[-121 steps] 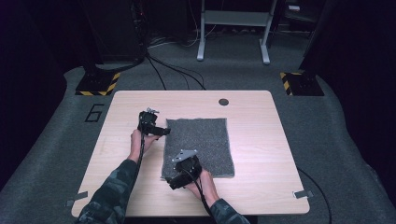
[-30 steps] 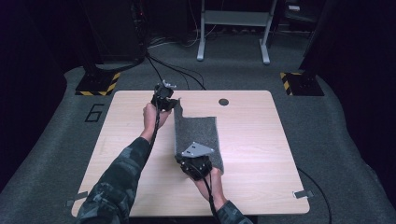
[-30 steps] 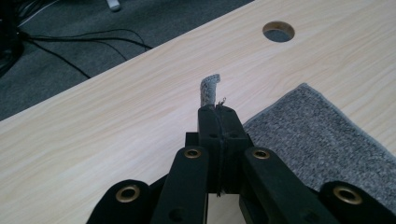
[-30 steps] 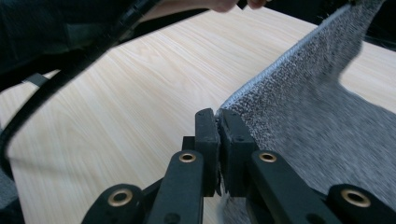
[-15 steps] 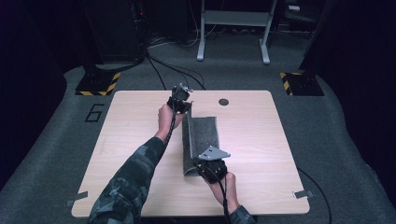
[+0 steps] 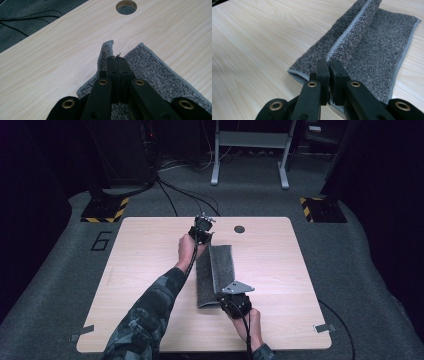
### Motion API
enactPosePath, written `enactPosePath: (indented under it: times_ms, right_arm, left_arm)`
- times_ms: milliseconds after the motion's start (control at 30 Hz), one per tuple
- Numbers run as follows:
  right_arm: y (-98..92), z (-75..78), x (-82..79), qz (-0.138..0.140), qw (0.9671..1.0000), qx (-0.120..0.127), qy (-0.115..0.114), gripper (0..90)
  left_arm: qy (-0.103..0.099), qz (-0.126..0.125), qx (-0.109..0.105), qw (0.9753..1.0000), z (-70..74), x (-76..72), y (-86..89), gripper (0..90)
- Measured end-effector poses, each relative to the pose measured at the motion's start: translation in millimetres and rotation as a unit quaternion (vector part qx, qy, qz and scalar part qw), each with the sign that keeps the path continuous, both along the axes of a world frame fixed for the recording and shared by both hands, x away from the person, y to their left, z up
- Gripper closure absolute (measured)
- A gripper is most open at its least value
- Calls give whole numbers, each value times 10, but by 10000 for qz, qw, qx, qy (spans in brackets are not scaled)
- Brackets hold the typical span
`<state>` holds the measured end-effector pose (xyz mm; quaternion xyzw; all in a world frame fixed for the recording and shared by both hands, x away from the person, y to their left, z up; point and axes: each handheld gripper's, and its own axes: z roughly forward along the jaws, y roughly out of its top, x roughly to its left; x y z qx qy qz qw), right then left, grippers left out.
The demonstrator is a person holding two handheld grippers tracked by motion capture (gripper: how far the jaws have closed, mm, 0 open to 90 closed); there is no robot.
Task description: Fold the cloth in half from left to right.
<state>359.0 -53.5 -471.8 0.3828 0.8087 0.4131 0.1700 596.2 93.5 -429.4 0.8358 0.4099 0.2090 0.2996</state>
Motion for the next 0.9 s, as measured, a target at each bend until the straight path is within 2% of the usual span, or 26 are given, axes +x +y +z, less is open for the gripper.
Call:
enactPosePath:
  times_ms: [267, 300, 367, 400, 433, 467, 500, 567, 633, 733, 800, 833, 900]
  right_arm:
    - [-107, -82, -4, -157, 9999, -3, 43, 867]
    - [-113, -90, -9, -185, 9998, -1, 113, 866]
    - [-131, -114, -6, -192, 9997, -18, 119, 866]
    - [-139, -131, -1, -210, 9997, -35, 137, 865]
    - [-143, -151, -2, -247, 9994, -77, 212, 863]
    - [-149, -169, -3, -265, 9994, -113, 209, 863]
    - [-166, -202, -11, -310, 9990, -212, 243, 863]
    - [-199, -257, -12, -367, 9986, -242, 288, 863]
    - [-236, -309, -20, -435, 9982, -271, 325, 863]
    - [-279, -328, -37, -494, 9980, -234, 302, 862]
    - [-300, -315, -39, -510, 9981, -265, 203, 862]
    - [-303, -305, -48, -578, 9978, -237, 239, 862]
    - [-323, -291, -38, -564, 9979, -289, 152, 861]
  left_arm:
    - [6, -97, 73, 9999, -45, 14, -153, 898]
    - [22, -114, 96, 9999, -53, 16, -170, 898]
    - [154, -245, -55, 9996, -87, 36, -205, 886]
    - [302, -291, -168, 9990, -108, 53, -227, 779]
    - [394, -311, -183, 9986, -117, 61, -237, 548]
    - [467, -331, -272, 9980, -124, 55, -229, 464]
    - [496, -305, -402, 9975, -126, 48, -210, 414]
    - [466, -235, -516, 9973, -130, 10, -164, 330]
    - [462, -270, -563, 9970, -144, -34, -101, 313]
    - [502, -326, -454, 9972, -183, -103, -4, 280]
    - [538, -317, -360, 9974, -231, -156, 52, 264]
    - [576, -321, -315, 9973, -268, -186, 75, 260]
    - [570, -349, -102, 9977, -353, -259, 96, 248]
